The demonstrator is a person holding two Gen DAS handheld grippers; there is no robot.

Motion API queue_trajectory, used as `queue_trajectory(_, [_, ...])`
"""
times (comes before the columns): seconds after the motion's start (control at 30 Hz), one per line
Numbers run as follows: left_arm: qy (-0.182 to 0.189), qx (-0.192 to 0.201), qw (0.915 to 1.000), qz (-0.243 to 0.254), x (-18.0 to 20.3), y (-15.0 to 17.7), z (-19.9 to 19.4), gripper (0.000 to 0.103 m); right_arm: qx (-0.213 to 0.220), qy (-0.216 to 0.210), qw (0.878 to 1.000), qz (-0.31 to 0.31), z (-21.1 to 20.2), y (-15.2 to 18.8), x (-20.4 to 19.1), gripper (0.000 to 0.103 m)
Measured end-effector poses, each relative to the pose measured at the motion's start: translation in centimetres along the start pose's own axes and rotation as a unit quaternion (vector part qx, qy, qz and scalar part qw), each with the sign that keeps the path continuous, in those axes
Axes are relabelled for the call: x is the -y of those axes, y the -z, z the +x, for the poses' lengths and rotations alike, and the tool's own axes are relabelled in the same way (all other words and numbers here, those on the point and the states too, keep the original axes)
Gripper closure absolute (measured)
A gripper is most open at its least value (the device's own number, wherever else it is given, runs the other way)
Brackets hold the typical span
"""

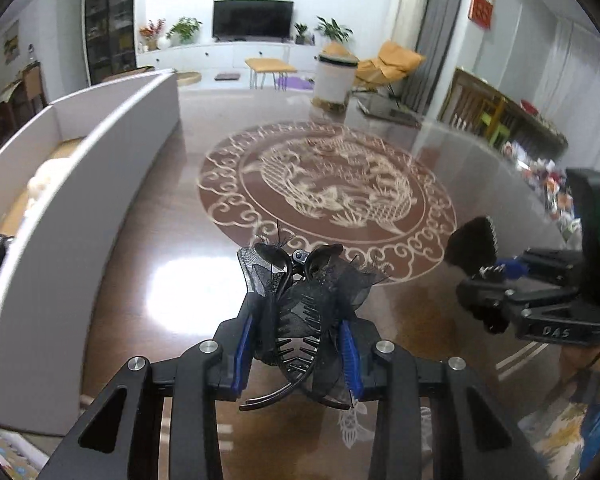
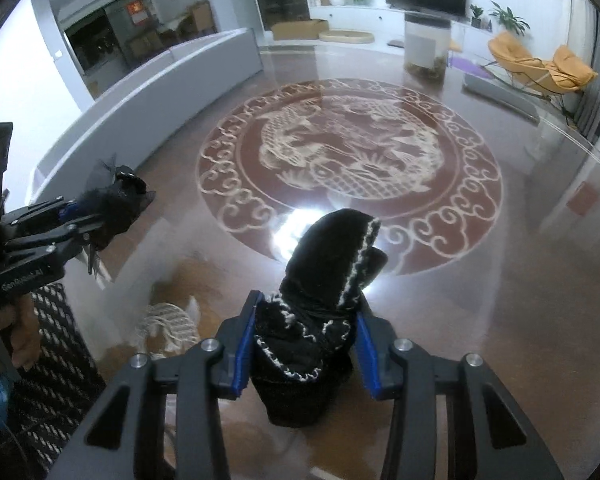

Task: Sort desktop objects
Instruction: 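Carry the hair clip into the box with left tool while right tool carries the glove there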

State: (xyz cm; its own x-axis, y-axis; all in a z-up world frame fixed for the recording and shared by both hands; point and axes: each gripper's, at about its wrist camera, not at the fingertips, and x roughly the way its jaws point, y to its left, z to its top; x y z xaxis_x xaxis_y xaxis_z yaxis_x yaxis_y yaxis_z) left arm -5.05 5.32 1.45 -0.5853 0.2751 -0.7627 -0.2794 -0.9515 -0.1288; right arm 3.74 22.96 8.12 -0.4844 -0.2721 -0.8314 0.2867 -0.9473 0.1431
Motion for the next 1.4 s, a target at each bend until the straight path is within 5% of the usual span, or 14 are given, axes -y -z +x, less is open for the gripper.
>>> queue_trajectory(0.37, [-0.023, 0.046, 0.9977, -0.045, -5.5, -2.2, -7.7, 0.066, 0.027, -0.049, 0.994, -0.094, -0.2, -6.7, -6.2, 0.059])
queue_trajectory(0.73, [-0.114, 0.02, 0.9864, -0.116, -21.7, -10.5, -8.4, 0.066, 0.088, -0.119, 0.967, -0.208, 1.6, -23.9, -19.5, 0.059])
queue_trajectory(1.03, [-0.143, -0.04, 0.9746, -0.168, -31.2, -15.6, -1.5, 0.066, -0.021, -0.094, 0.971, -0.219, 16.0, -35.2, -26.2, 0.059])
queue_trajectory(1.23, [-0.146, -0.087, 0.9649, -0.2, -35.2, -14.7, 3.4, 0.066, -0.098, -0.061, 0.968, -0.222, 24.0, -36.4, -26.1, 0.059])
queue_trajectory(1.4, [-0.147, -0.129, 0.9561, -0.219, -36.9, -12.7, 6.4, 0.066, -0.134, -0.053, 0.961, -0.236, 26.8, -36.2, -26.3, 0.058])
